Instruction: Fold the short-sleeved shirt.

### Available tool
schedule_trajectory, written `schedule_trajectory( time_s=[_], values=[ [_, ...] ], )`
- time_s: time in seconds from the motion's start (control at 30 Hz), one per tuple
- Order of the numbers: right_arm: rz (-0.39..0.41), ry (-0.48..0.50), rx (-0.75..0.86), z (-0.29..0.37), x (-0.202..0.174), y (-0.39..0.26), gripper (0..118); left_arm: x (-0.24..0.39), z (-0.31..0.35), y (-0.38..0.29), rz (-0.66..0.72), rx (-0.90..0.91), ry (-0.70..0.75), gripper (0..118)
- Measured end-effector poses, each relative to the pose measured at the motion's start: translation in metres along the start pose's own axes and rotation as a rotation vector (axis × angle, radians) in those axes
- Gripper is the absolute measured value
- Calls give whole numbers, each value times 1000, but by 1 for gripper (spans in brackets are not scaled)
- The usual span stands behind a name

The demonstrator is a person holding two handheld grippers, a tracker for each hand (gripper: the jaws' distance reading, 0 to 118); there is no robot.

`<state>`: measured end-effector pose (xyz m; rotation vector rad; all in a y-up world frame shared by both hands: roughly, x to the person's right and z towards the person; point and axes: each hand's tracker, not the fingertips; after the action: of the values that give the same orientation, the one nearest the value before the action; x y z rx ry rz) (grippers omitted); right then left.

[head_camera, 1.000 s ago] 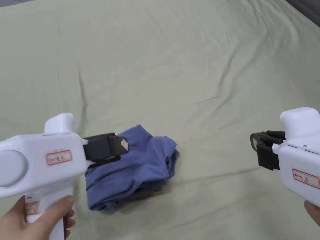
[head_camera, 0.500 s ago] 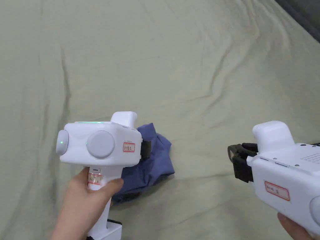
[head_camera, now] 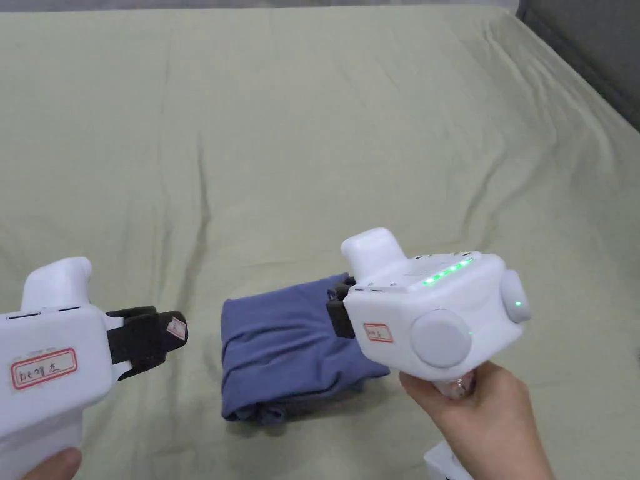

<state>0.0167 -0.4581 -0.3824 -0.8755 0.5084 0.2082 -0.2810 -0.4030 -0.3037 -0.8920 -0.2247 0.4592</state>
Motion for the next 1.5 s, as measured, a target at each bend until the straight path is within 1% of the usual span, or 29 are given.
schedule_trajectory(
  time_s=[0.03,0.1,0.13,0.17,0.2,0.23,0.3,0.33,0.4,0.47,0.53,0.6,0.63,0.67,0.7,0.73,0.77,0.8,0.87,0.9,0.93,0.97,1.03,1.13,1.2,1.27,1.37,1.5],
  values=[
    [3,-26,-59,-27,2,-8,2,-4,-4,-2,20,-7,-18,0],
    [-47,2,-191,-74,14,-29,2,-16,-17,-5,63,-40,-71,0],
    [-85,-9,-194,-89,21,-41,2,-23,-27,-6,107,-52,-120,3],
    [-84,-60,-114,-83,27,-45,2,-33,-40,-6,156,-55,-179,25],
    [-127,1,-77,-75,34,-43,2,-40,-51,-7,190,-59,-230,70],
    [-197,56,-101,-72,41,-41,2,-43,-63,-8,203,-71,-261,118],
    [-168,72,-111,-68,47,-40,2,-41,-92,-11,174,-109,-297,118],
    [-155,73,-107,-68,46,-40,2,-41,-100,-11,169,-92,-300,118],
    [-146,73,-102,-67,45,-42,2,-37,-122,-10,198,-102,-290,118],
    [-162,88,-94,-67,49,-44,2,-28,-147,-11,161,-128,-286,118],
    [-190,111,-83,-65,53,-47,2,-15,-170,-15,106,-211,-237,118],
    [-214,128,-78,-64,56,-48,2,-4,-188,-21,58,-281,-265,118],
    [-213,131,-75,-63,56,-48,2,0,-193,-22,61,-335,-292,118],
    [-208,129,-72,-65,55,-50,2,1,-190,-25,78,-331,-324,113],
    [-201,126,-70,-63,53,-50,2,2,-182,-22,82,-285,-293,92],
    [-175,101,-63,-59,51,-50,2,-5,-176,-19,65,-230,-228,53],
    [-178,140,-40,-53,50,-50,2,-14,-173,-18,123,-261,-291,51],
    [-193,146,-28,-44,43,-45,2,-20,-169,-16,155,-290,-337,47],
    [-195,159,5,-34,35,-40,2,-36,-159,-5,106,-268,-275,46],
    [-186,155,11,-29,29,-37,2,-38,-153,-1,93,-276,-269,46],
    [-167,158,22,-26,23,-34,2,-41,-142,5,57,-273,-224,46],
    [-155,164,34,-21,16,-30,2,-42,-131,13,36,-295,-231,46],
    [-149,192,57,-12,1,-22,2,-60,-105,29,6,-300,-200,46],
    [-127,246,91,4,-33,0,2,-105,-59,60,-49,-293,-85,46],
    [-108,269,106,0,-55,14,2,-143,-28,79,-84,-286,31,46],
    [-93,302,107,-6,-79,30,2,-183,-1,101,-92,-307,149,46],
    [-63,318,112,-15,-111,50,2,-246,24,126,-97,-330,323,46],
    [-51,352,112,-29,-141,65,2,-316,35,137,-8,-362,427,46]
  ],
)
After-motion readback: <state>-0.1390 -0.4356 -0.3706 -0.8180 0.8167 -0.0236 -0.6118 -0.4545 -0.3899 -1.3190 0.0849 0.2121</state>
